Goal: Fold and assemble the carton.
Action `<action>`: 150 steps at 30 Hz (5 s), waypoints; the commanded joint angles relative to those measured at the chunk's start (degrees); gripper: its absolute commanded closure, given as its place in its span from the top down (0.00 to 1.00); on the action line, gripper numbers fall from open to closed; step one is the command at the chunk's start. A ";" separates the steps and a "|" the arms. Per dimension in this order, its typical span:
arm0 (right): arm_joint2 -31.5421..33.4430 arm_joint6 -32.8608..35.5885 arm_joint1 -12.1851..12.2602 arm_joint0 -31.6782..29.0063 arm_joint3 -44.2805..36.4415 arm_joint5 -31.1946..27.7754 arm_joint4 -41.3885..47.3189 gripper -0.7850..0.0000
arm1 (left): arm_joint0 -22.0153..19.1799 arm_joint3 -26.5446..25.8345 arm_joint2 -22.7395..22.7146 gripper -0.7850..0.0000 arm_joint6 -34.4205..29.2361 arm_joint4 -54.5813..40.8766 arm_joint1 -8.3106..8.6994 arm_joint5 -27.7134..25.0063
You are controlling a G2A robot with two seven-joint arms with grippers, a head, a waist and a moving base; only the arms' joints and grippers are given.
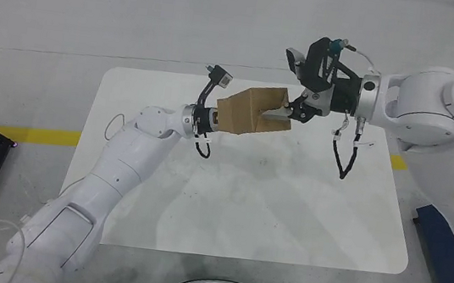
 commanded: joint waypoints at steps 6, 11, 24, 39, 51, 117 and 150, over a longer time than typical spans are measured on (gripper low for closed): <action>5.19 -3.48 0.97 -3.40 -0.64 -1.80 -0.51 1.00 | 0.03 1.50 -0.92 0.00 0.93 0.32 0.01 0.30; 9.17 -6.41 1.64 -6.40 -0.76 -2.83 -0.25 1.00 | -3.16 3.19 -1.34 0.00 5.37 14.05 0.82 3.69; 24.39 -13.86 4.04 -23.03 -1.15 -2.99 -2.33 1.00 | -8.46 -16.29 -0.53 0.00 4.24 73.49 5.74 32.24; 27.24 -18.37 3.96 -33.38 -1.30 -8.14 -1.06 1.00 | -2.42 -28.15 -3.21 0.19 -13.71 61.60 6.66 46.85; 20.85 -15.39 2.94 -29.04 -0.20 -10.27 2.35 1.00 | 6.00 -34.19 -8.81 1.00 -8.37 52.37 7.64 55.56; 9.25 -4.58 -0.14 -36.55 3.95 8.13 -13.55 0.80 | 21.74 -23.69 -12.07 1.00 10.19 27.94 7.16 24.93; 0.02 14.89 -3.80 -27.67 -0.73 29.04 -12.52 0.60 | 19.26 -13.63 -9.06 1.00 11.60 21.59 6.36 16.85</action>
